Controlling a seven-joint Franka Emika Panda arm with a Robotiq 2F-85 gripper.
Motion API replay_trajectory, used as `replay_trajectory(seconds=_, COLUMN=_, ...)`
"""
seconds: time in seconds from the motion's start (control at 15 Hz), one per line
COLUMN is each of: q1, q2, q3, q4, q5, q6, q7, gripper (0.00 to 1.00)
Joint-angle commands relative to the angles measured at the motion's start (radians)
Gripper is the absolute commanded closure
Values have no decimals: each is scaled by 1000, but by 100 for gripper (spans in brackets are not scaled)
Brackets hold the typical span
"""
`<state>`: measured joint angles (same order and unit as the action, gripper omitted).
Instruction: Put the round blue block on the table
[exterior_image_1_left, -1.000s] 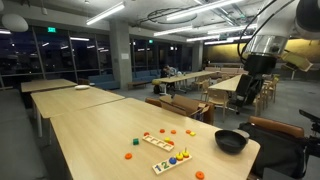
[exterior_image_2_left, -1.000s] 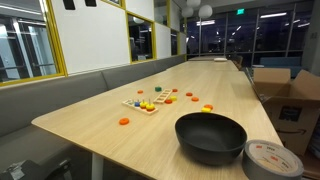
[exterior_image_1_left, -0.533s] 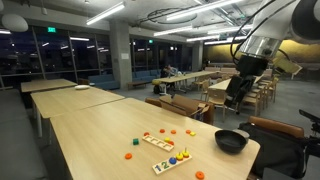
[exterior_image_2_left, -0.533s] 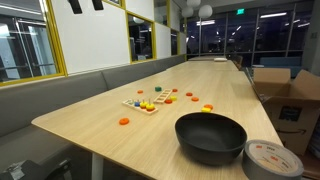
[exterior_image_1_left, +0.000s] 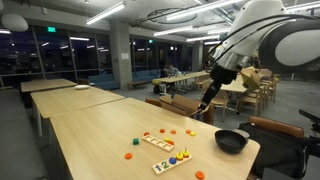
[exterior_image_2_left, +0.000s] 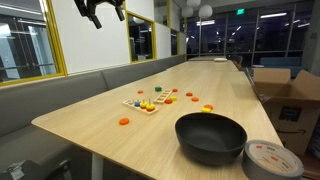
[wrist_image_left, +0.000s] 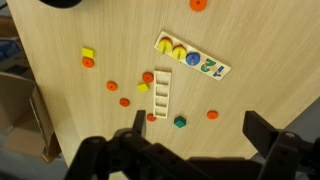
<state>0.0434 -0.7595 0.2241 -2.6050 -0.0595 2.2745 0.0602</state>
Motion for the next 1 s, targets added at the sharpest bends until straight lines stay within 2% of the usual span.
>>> replay_trajectory(seconds=0.0, q1=12, q2=146, q3=-10, q4=66, q5=-117, q6=124, q7=-95, gripper=0)
replay_trajectory(seconds=0.2, q1=23, q2=250, q3=-30, q4=106, q5=-199, q6=220, q7=-188, gripper=0)
replay_trajectory(seconds=0.33, q1=49, q2=326, q3=-61, q4=148, q5=-211, q6=252, q7=-281, gripper=0)
replay_trajectory(seconds=0.6, q1=144, q2=472, q3=-146, q4=280, q5=-94, q6=109, q7=-515, gripper=0)
replay_trajectory(seconds=0.8, q1=153, q2=572, q3=-158, q4=399, q5=-27, q6=-88, q7=-594, gripper=0)
replay_trajectory(seconds=0.93, q1=140, q2=629, q3=-151, q4=469, q5=-21, q6=-181, q7=-610, gripper=0)
